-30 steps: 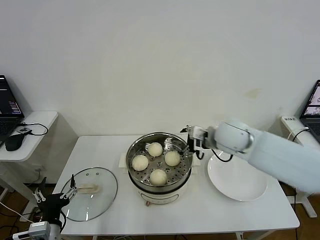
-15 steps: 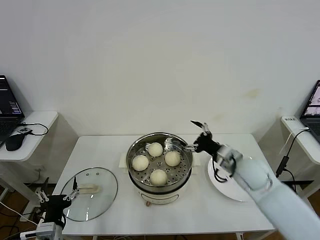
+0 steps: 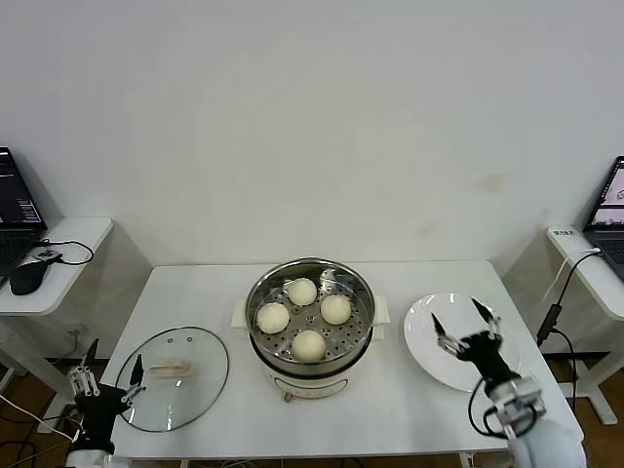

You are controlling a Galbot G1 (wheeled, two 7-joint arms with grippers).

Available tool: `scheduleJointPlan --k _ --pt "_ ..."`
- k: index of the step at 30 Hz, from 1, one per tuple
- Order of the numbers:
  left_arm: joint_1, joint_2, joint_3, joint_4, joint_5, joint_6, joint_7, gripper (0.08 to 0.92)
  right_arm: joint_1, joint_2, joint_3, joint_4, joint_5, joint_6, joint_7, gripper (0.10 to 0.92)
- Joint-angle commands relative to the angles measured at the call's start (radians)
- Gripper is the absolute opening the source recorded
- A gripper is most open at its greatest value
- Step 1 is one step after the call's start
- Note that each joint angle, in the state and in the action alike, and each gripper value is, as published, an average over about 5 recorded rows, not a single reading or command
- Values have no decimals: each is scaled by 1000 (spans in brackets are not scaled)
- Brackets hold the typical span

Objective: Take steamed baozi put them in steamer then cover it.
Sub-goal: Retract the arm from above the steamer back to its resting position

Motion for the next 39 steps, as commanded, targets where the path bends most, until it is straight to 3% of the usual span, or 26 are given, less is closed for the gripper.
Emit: scheduleJointPlan --k 1,10,20,39 --pt "-5 47 -47 171 596 -100 -35 823 -83 144 140 -19 -40 61 36 823" --pt "-79 70 24 267 608 -89 1 823 -103 168 147 -25 -38 79 51 823" --pt "-110 74 89 281 593 -87 21 823 -123 191 141 -19 -48 95 51 823" --pt "-301 112 141 415 590 -71 42 823 -145 218 126 -27 -76 114 45 823"
